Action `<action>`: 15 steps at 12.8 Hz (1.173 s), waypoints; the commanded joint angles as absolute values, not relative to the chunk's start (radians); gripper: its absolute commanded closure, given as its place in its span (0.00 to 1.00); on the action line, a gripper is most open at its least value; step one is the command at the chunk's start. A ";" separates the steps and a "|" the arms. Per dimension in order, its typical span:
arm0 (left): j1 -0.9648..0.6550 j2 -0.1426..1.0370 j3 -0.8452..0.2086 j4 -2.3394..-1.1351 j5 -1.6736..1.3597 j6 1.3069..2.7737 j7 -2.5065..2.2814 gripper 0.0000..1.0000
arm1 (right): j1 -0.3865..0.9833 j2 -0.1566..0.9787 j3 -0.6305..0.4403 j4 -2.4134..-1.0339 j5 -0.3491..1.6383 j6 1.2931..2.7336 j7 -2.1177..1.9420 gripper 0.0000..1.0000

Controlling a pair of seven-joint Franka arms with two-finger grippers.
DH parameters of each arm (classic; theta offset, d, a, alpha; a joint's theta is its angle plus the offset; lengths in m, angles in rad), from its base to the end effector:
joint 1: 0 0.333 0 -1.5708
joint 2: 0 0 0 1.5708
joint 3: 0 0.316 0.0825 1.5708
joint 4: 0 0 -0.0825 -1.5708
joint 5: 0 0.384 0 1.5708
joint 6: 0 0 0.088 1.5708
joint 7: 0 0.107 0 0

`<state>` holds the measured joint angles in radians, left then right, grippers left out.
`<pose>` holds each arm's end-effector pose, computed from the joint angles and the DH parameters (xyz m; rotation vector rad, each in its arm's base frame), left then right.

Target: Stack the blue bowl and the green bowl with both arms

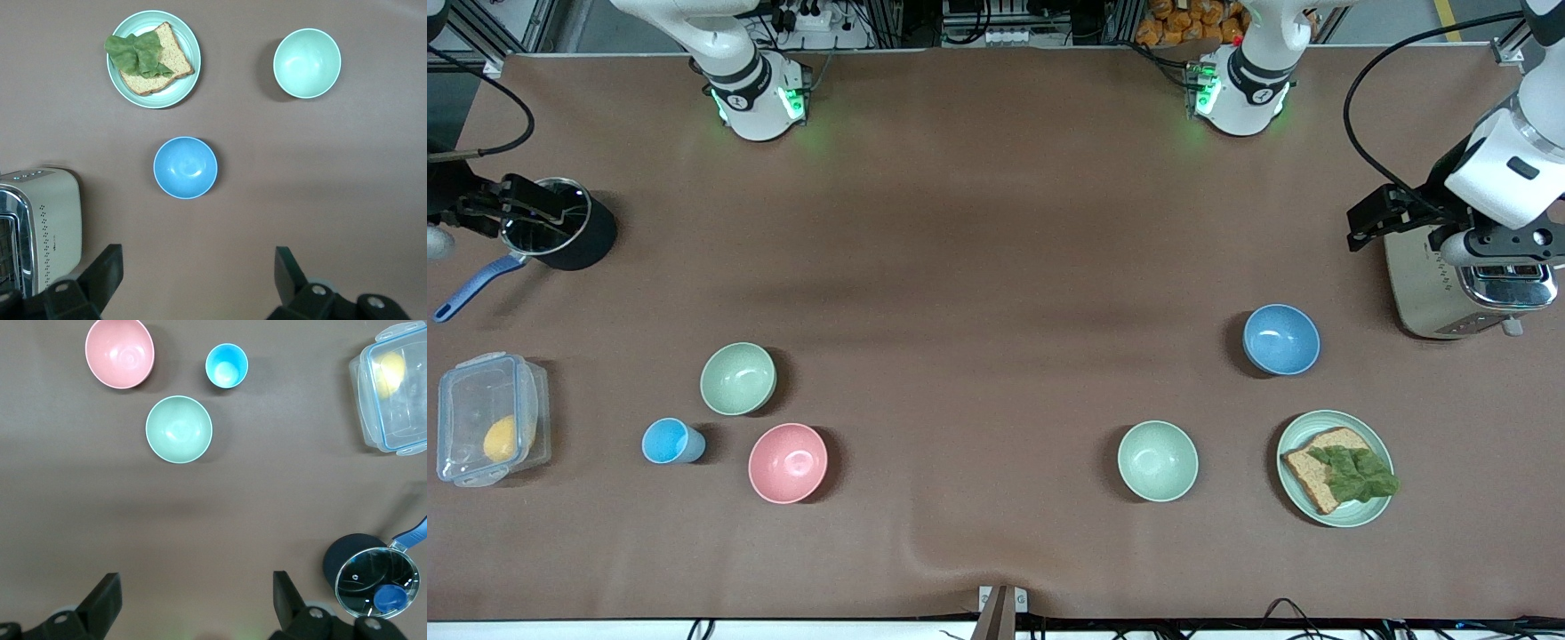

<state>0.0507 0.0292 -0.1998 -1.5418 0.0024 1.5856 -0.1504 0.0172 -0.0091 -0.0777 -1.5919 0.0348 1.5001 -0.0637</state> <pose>0.5591 -0.0820 0.6235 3.1359 0.0022 0.0227 0.5427 -0.0291 0.6138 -3.0985 -0.0066 0.1246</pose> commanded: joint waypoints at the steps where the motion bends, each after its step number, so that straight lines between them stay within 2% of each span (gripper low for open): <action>1: 0.054 0.021 -0.199 -1.537 0.017 1.566 -0.126 0.00 | 0.015 -0.028 -0.080 -1.603 0.015 1.490 -0.074 0.00; 6: 0.112 0.075 -0.178 -1.534 0.018 1.563 -0.121 0.00 | 0.017 -0.023 -0.083 -1.603 0.015 1.489 -0.074 0.00; 9: 0.155 0.120 -0.179 -1.626 0.049 1.590 -0.086 0.00 | 0.032 -0.018 -0.103 -1.605 0.015 1.489 -0.074 0.00; 13: 0.178 0.156 -0.179 -1.817 0.098 1.805 -0.101 0.00 | 0.038 0.008 -0.101 -1.606 0.015 1.485 -0.068 0.00; 15: 0.230 0.163 -0.184 -1.925 0.091 1.960 -0.095 0.00 | 0.038 0.037 -0.101 -1.611 0.018 1.515 -0.067 0.00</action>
